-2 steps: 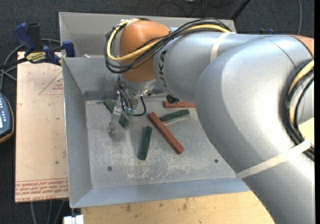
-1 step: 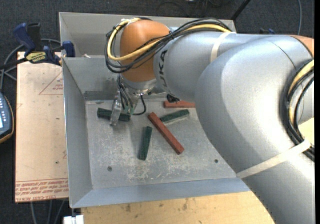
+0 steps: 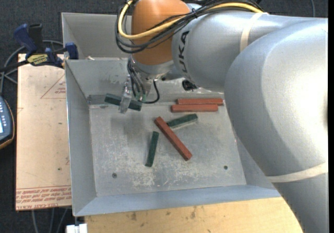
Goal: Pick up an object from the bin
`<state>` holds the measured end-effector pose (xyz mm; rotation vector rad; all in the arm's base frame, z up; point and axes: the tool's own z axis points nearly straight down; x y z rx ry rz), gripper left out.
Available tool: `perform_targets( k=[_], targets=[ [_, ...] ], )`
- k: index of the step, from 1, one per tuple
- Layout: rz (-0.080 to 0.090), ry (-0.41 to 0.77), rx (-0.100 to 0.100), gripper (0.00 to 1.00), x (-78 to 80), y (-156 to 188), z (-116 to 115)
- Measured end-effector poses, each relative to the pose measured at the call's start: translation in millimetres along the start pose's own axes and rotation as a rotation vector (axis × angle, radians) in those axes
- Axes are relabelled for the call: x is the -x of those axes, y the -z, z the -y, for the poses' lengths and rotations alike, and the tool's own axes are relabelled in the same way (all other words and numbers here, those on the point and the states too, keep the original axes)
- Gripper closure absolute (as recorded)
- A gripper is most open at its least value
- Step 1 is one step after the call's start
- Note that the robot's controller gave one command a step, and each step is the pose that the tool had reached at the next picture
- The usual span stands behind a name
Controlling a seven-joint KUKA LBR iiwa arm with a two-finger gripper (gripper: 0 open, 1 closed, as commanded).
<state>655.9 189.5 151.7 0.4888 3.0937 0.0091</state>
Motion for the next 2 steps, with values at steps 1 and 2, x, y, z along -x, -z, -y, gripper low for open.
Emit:
perform_targets(
  k=[1, 2],
  targets=[
    [-0.005, 0.0, -0.003, 1.0, 0.9, 13, -1],
    [-0.005, 0.001, -0.003, 1.0, 1.9, 28, -1]
  ],
)
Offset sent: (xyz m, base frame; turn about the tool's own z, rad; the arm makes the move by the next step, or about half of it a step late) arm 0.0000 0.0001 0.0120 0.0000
